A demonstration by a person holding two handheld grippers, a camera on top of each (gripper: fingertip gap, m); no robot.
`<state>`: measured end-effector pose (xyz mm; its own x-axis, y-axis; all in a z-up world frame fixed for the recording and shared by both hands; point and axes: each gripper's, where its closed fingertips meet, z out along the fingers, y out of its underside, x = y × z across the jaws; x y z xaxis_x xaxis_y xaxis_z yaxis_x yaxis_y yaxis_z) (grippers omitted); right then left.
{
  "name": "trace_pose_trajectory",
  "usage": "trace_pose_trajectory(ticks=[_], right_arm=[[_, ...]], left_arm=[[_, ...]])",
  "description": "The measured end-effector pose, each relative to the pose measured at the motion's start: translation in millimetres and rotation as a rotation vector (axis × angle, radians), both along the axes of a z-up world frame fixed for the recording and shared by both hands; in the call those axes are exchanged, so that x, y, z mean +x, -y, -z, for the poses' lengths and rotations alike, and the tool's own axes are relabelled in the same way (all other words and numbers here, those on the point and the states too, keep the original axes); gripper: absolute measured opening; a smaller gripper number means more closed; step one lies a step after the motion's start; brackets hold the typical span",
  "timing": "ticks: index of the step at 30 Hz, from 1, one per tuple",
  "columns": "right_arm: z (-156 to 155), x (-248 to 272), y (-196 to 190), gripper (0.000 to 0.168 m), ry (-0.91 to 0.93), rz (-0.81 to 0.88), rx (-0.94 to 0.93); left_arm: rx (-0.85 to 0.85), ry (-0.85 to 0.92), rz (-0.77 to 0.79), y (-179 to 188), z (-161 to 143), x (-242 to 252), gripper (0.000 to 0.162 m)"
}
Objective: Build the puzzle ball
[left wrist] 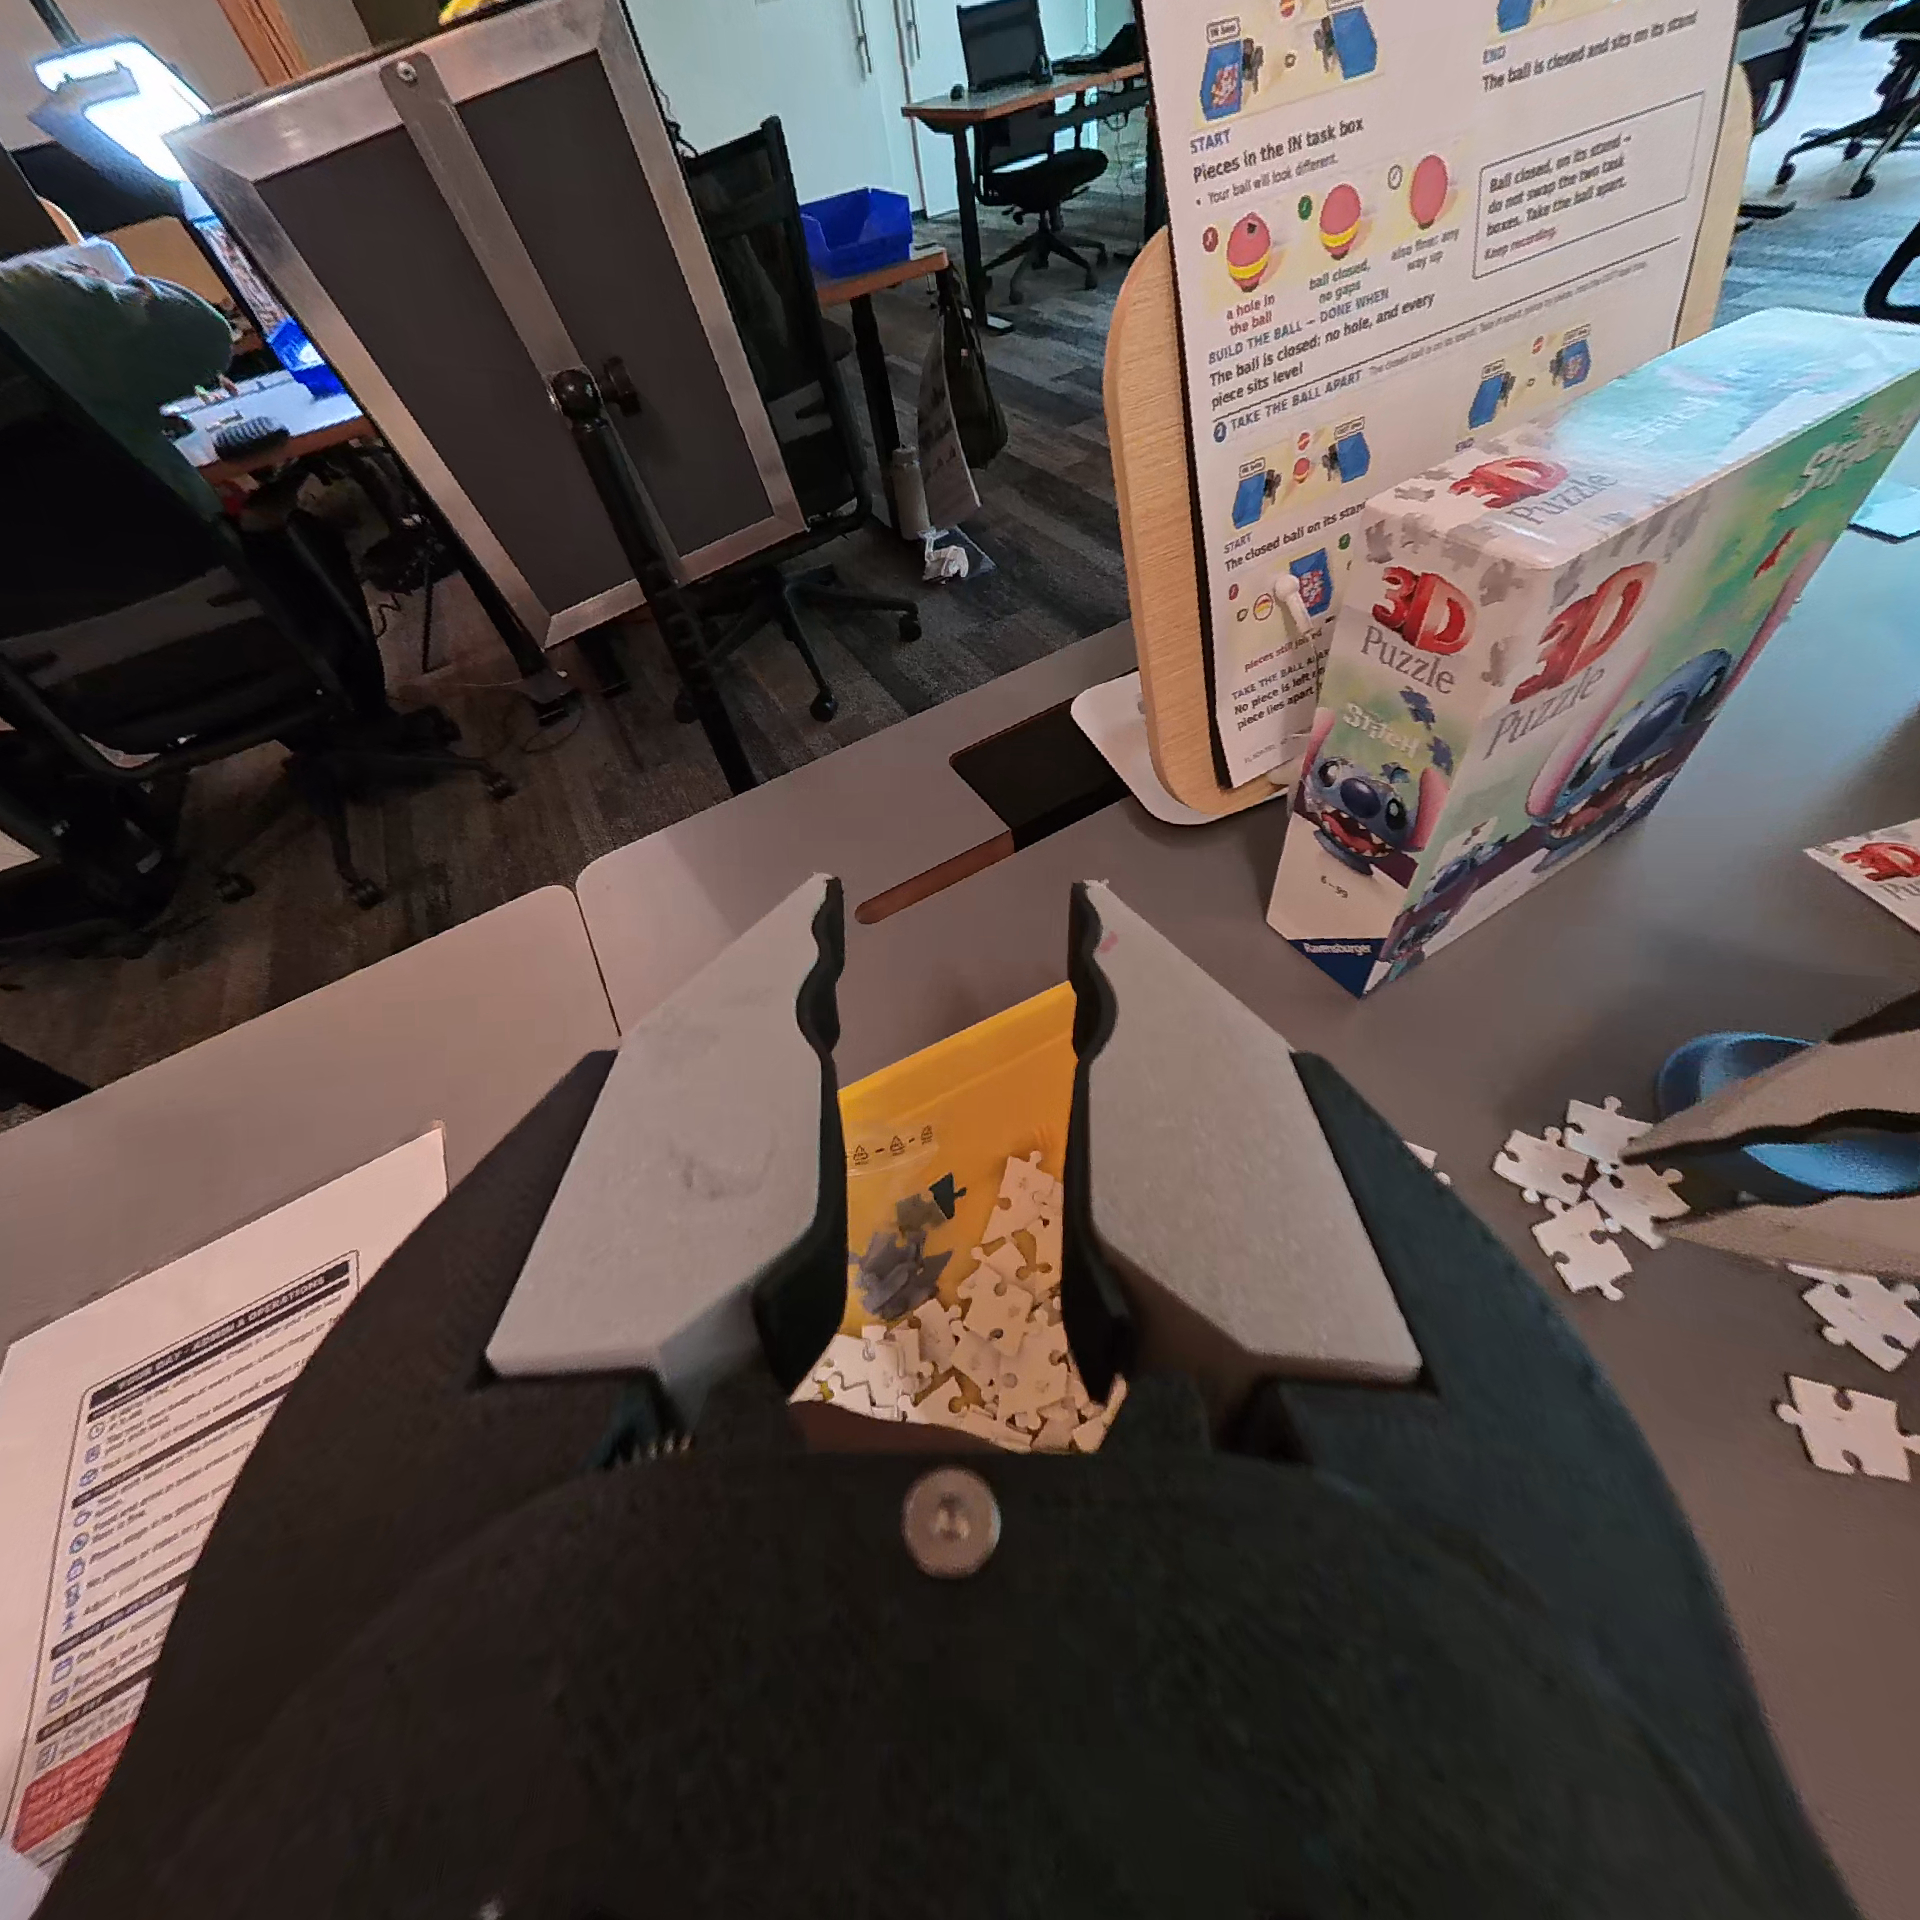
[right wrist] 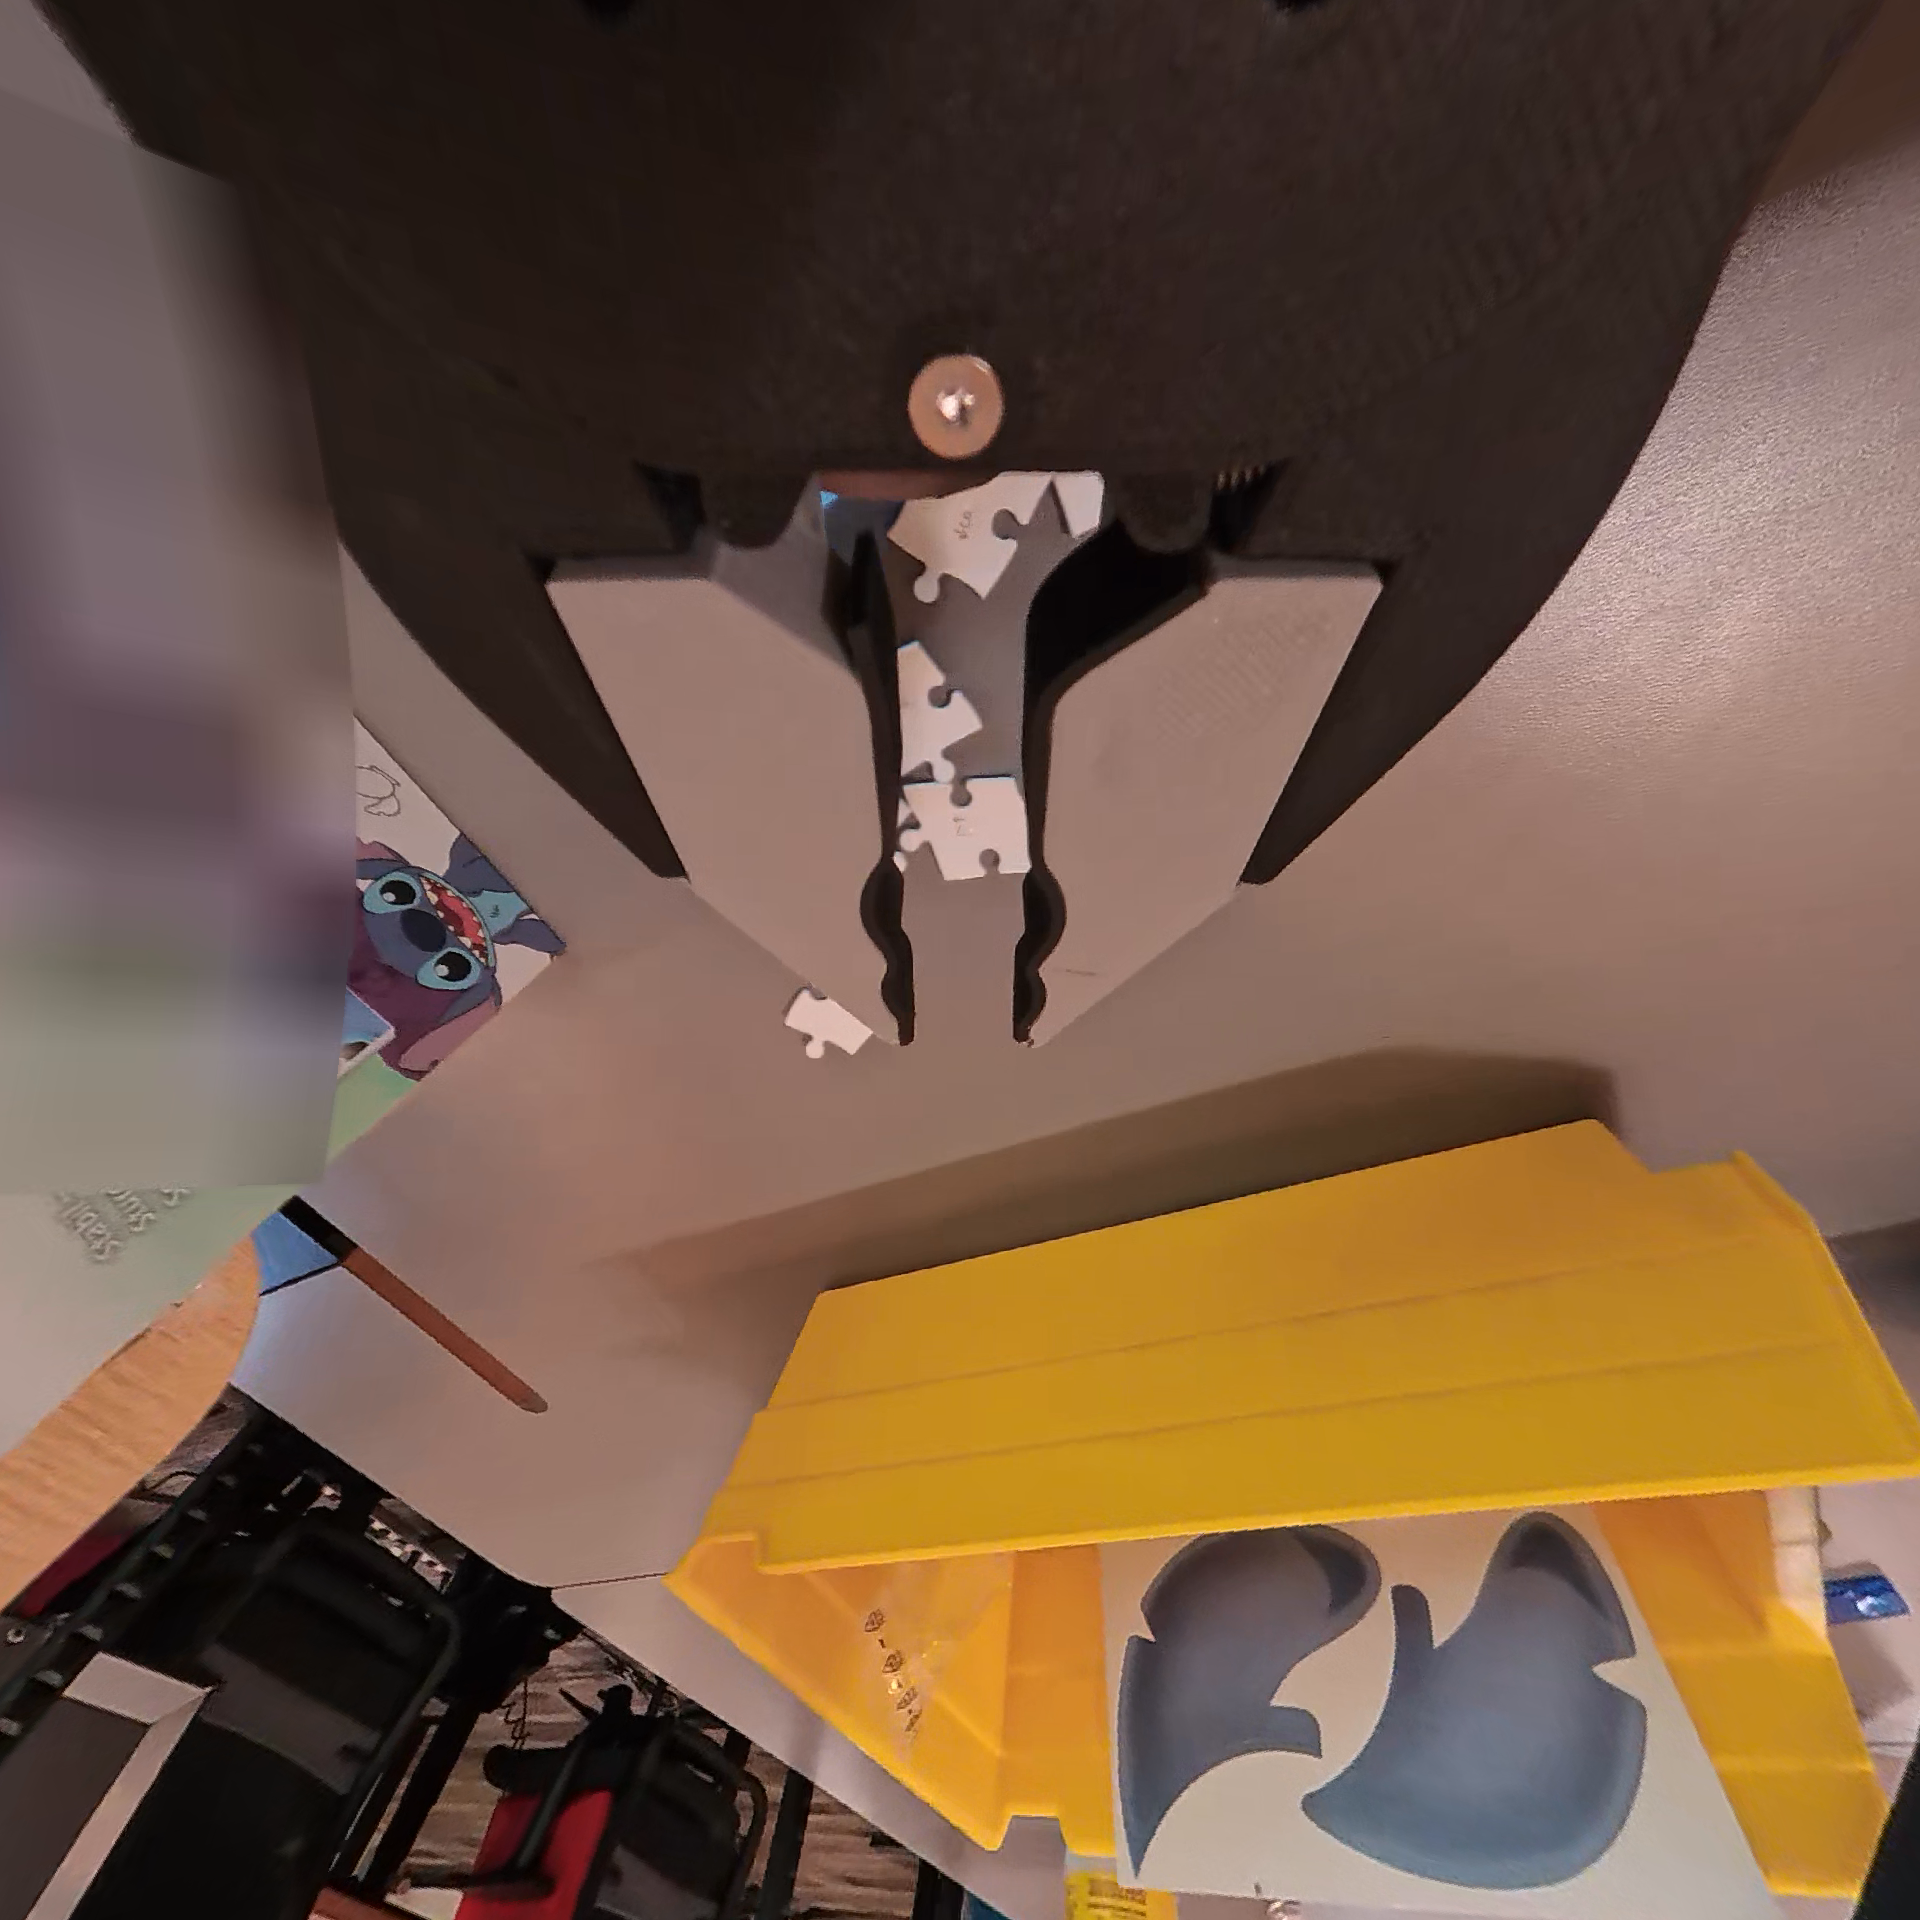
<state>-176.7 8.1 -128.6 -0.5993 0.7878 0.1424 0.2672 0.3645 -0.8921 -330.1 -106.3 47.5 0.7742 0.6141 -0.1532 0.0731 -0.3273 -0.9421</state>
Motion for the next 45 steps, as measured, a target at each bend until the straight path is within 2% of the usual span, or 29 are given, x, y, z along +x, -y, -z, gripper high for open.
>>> trace_pose_trajectory(ticks=[8,26,30,38,45], right_arm=[[1.5,0.7,2.4,0.015,0.017,-0.007,-0.023],[-5.4,2.2,-0.1,0.013,0.011,0.001,-0.082],[-14.7,6.3,10.2,0.014,0.017,-0.036,-0.191],[-12.9,-0.3,-2.7,0.015,-0.012,-0.019,-0.181],[-10.4,-1.9,-9.0,0.016,-0.05,-0.021,-0.158]], left_arm=[[-0.042,0.009,0.003,-5.9,10.8,-1.7,0.042],[-0.048,0.011,0.003,1.3,9.5,-1.9,0.042],[-0.117,0.054,0.024,1.2,27.5,-4.1,0.046],[-0.175,0.12,0.065,-12.3,55.7,-6.6,0.046],[-0.18,0.159,0.048,-10.3,65.8,-14.2,0.046]])
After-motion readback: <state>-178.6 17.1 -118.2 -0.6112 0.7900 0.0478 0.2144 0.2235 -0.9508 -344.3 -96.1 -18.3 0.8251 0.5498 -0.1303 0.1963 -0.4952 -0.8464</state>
